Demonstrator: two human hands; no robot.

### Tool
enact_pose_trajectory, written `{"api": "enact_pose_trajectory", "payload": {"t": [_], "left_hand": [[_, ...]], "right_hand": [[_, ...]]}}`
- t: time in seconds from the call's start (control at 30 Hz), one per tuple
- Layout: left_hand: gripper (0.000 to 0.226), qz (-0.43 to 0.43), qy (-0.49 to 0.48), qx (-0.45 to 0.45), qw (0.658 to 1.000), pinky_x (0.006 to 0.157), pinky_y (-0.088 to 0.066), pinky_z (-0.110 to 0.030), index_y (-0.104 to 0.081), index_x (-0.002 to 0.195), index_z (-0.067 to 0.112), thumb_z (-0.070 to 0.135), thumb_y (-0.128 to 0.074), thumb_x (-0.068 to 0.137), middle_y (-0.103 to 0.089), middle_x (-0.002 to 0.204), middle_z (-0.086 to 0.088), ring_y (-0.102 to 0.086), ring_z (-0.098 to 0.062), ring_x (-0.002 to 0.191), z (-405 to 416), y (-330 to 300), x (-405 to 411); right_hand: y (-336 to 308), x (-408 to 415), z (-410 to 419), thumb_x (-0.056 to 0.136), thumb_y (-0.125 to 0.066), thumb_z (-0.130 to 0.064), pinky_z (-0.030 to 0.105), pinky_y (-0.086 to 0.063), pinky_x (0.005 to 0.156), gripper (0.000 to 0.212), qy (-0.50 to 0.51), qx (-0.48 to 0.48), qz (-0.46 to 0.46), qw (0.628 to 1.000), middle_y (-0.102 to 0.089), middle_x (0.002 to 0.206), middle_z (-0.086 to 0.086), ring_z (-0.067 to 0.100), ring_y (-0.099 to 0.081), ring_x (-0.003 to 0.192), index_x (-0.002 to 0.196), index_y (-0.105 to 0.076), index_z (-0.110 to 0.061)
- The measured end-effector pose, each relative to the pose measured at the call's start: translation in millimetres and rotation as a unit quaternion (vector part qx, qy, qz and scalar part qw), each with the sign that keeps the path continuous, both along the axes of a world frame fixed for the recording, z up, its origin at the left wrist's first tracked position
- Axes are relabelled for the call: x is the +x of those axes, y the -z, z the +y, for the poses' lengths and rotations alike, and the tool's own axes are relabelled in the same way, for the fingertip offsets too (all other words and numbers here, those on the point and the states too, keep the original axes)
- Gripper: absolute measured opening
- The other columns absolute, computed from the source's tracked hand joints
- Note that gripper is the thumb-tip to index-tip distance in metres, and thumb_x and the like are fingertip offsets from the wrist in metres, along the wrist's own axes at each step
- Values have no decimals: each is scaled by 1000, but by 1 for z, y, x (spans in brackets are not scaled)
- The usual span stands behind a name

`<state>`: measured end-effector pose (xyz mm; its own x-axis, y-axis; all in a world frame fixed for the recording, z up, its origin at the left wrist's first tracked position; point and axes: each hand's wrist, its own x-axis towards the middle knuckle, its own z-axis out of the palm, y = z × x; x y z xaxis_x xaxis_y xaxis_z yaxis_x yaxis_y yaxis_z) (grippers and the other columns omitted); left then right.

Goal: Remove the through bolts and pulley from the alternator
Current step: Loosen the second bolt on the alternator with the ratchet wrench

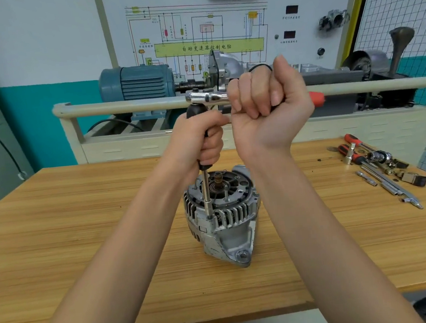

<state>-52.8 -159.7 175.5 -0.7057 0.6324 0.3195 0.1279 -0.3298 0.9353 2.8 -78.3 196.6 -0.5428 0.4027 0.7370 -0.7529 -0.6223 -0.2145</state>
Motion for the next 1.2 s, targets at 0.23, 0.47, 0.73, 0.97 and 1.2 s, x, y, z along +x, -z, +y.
{"api": "enact_pose_trajectory", "payload": {"t": [0.23, 0.47, 0.73, 0.97, 1.2], "left_hand": [[45, 54, -229, 49, 971, 35, -21, -16, -30, 53, 18, -3, -55, 85, -28, 37, 12, -23, -4, 35, 13, 5, 11], [37, 12, 40, 46, 998, 36, -21, -17, -39, 48, 18, 6, -55, 78, -28, 38, 6, -22, -9, 32, -5, 3, -6], [44, -6, 80, 4, 997, 33, -16, -12, -35, 45, 19, 9, -47, 87, -23, 35, 7, -17, -6, 28, -3, 2, -3], [41, 43, -221, 14, 974, 34, -20, -17, -30, 57, 17, 0, -51, 88, -27, 35, 13, -22, -5, 32, 16, 2, 9], [33, 23, -92, 28, 995, 38, -19, -15, -34, 55, 17, 5, -59, 74, -27, 41, 6, -20, -10, 35, 1, 3, 5]], "right_hand": [[8, 3, -37, 78, -54, -8, 32, -24, 51, 32, 295, 88, 81, 948, -41, 51, -8, 11, -32, 45, 52, -44, -24], [-10, -6, 5, 84, -41, -10, 24, -20, 41, 50, -52, 7, -25, 998, -25, 32, -5, 12, -10, 37, 35, -36, -17], [-4, -10, 17, 95, -32, -14, 24, -22, 39, 60, -146, -64, -44, 986, -26, 32, -4, 10, -18, 30, 35, -35, -16], [4, 0, -28, 80, -52, -1, 29, -24, 48, 40, 258, 59, 59, 962, -37, 44, -6, 10, -29, 39, 49, -43, -23], [-2, 2, -19, 83, -43, -1, 26, -22, 46, 42, 163, 85, 54, 982, -31, 37, -5, 8, -26, 35, 47, -40, -22]]}}
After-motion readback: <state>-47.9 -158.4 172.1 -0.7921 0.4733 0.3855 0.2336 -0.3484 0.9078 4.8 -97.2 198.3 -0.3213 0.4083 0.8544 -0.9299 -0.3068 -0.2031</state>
